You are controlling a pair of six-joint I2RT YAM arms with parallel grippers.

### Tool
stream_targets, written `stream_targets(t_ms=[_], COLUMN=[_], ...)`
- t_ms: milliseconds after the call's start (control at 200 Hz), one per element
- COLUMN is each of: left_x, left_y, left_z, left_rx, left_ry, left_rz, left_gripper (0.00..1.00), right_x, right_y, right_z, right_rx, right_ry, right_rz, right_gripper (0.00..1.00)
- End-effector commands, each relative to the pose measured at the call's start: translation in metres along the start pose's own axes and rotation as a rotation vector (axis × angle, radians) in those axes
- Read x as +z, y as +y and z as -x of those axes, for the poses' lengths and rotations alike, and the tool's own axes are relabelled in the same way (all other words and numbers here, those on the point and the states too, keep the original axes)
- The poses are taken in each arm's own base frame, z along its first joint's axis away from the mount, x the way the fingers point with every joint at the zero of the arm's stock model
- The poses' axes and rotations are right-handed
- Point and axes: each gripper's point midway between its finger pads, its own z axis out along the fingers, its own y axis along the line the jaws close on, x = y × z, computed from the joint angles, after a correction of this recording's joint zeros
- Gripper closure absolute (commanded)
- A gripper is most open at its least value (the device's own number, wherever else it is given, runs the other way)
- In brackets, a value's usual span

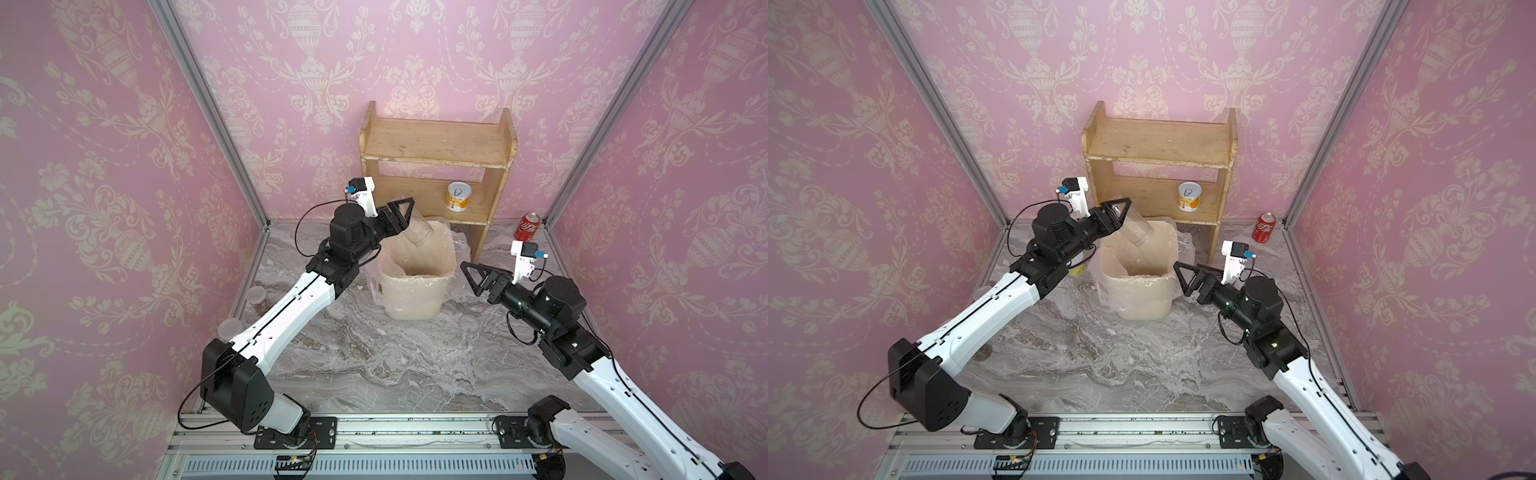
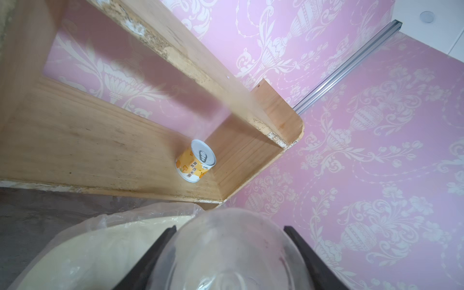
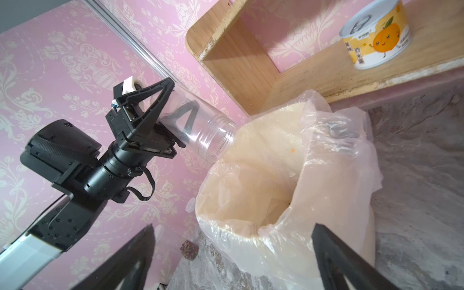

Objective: Empty the moldy dried flower tea in the jars
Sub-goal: Pour the moldy dried flower tea into the trash bin.

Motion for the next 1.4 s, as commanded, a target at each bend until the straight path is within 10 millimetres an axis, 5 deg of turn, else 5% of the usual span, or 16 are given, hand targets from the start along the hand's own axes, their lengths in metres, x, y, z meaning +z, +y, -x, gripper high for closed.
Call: stream_targets(t_ms=[0, 761, 1396], left_x=[-0.01, -0.003, 0.0], left_y=[-0.032, -0.018, -0.014], left_z=[0.011, 0.001, -0.001], left_rx=[-0.127, -0.37, -0.376], left_ry=[-0.018, -0.019, -0.016], left_rz=[-0.148, -0.21, -0.198], left_gripper=[0.8, 0.79, 0.8], right_x=[0.006, 0.076, 0.107], right_y=[0.032, 0.044, 0.063], right_z=[0.029, 0.039, 0.044], right_rx=[0.081, 0.338, 0.41], right_ry=[-0.087, -0.096, -0.061], right_rz=[0.085, 0.223, 0.363], right_gripper=[0.0, 0.0, 0.05])
